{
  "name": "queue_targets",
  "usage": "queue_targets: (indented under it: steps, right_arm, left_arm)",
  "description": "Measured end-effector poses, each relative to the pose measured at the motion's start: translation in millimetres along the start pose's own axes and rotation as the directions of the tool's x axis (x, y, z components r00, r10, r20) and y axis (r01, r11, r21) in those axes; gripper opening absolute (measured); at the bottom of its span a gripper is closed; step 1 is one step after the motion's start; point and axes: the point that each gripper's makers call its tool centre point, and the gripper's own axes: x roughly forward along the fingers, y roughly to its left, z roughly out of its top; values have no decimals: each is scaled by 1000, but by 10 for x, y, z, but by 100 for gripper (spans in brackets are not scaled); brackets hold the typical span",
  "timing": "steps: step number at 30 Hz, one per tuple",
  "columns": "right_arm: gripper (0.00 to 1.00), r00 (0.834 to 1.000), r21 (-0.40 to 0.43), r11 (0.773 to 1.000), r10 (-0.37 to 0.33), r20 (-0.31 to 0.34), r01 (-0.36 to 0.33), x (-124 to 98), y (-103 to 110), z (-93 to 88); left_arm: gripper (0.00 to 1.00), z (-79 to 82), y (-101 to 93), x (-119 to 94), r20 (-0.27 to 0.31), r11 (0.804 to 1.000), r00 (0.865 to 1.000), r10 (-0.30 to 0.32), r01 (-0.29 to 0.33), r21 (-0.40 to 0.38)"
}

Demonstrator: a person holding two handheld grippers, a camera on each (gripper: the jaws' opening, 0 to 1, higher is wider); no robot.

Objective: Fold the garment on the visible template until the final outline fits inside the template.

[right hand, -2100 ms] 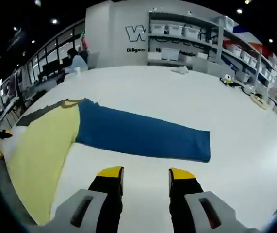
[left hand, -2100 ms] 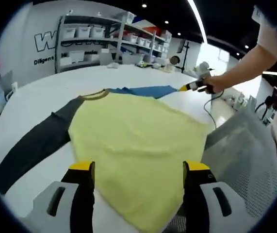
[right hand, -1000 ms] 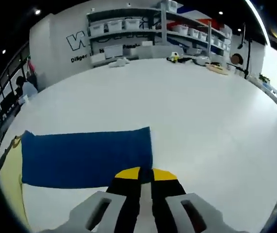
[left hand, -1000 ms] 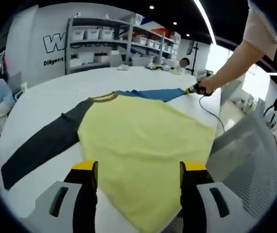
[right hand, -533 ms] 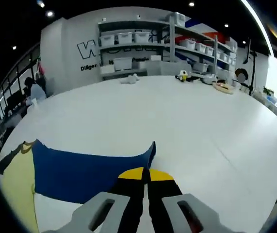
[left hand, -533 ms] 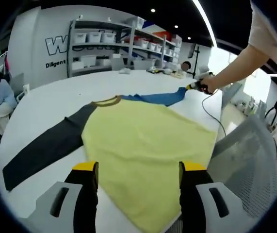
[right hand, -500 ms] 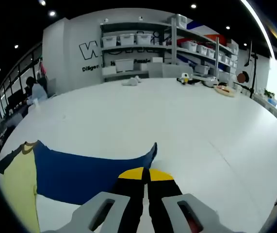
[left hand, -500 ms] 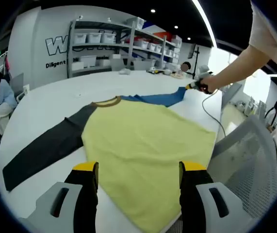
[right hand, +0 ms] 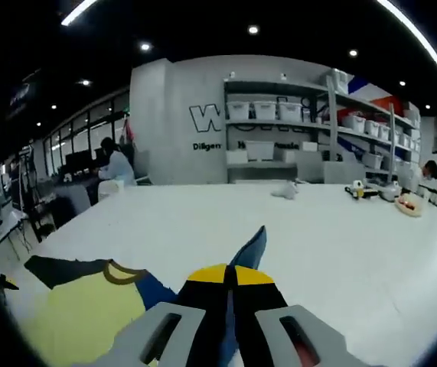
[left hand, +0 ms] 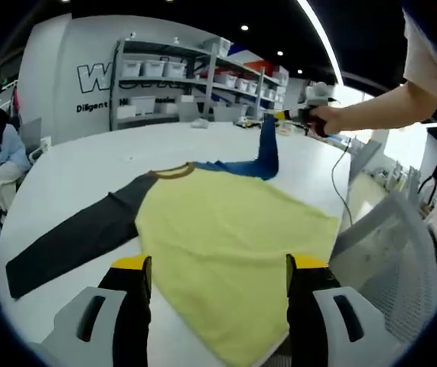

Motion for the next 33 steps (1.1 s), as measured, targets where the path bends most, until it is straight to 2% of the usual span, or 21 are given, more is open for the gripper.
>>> queue_targets:
  steps: [2, 4, 5, 9, 15, 16, 18, 20, 21, 23, 24, 28, 32, 33]
  right_arm:
    - [0, 998, 11, 998, 60, 30, -61, 90, 306, 115]
    - [0, 994, -7, 994, 108, 31, -107, 163, 530, 165]
    - [0, 989, -16, 990, 141, 48, -141, 201, 725, 232]
    - [0, 972, -22, 974, 226, 61, -225, 346, 1193, 317]
    - [0, 940, -34, 940, 341, 25, -340, 547, 1880, 186]
    - [0, 929, -64, 927, 370, -1, -369, 568, 2017, 111]
    - [0, 925, -56, 923, 381, -12, -381, 599, 2147, 28]
    - [0, 910, -78, 906, 412, -47, -415, 615, 2338, -125]
    - [0, 901, -95, 896, 427, -84, -433, 616, 2437, -249]
    - [0, 896, -100, 891, 434, -100, -443, 637, 2579, -390]
    - [0, 892, -107, 888, 436, -115, -448, 638, 2606, -437]
    - [0, 869, -162, 860, 451, -202, -484, 660, 2857, -819]
    - [0, 847, -250, 820, 440, -297, -514, 759, 2962, -1222]
    - [0, 846, -243, 824, 435, -308, -512, 768, 2984, -1280]
  left_arm:
    - [70, 5, -4, -7, 2, 1000, 1000, -2, 2, -1]
    - [71, 28, -1, -23, 9, 1000, 1000, 1, -1, 2]
    - [71, 53, 4, -38, 17, 1000, 1000, 4, -4, 2]
    - [71, 99, 24, -69, 30, 1000, 1000, 9, -9, 4]
    - [71, 139, 56, -129, 48, 1000, 999, 19, -19, 0]
    - [71, 138, 60, -138, 47, 1000, 999, 21, -21, 0]
    - [72, 140, 75, -175, 49, 1000, 998, 26, -26, -6]
    - [72, 137, 92, -208, 50, 999, 998, 34, -34, -8]
    - [72, 137, 100, -220, 52, 999, 998, 37, -36, -9]
    - [72, 126, 114, -251, 52, 999, 998, 43, -42, -13]
    - [72, 125, 120, -263, 52, 999, 998, 46, -45, -13]
    - [72, 130, 130, -316, 54, 999, 997, 53, -53, -14]
    - [72, 104, 147, -351, 49, 998, 997, 62, -61, -18]
    - [72, 102, 149, -357, 48, 998, 997, 64, -63, -19]
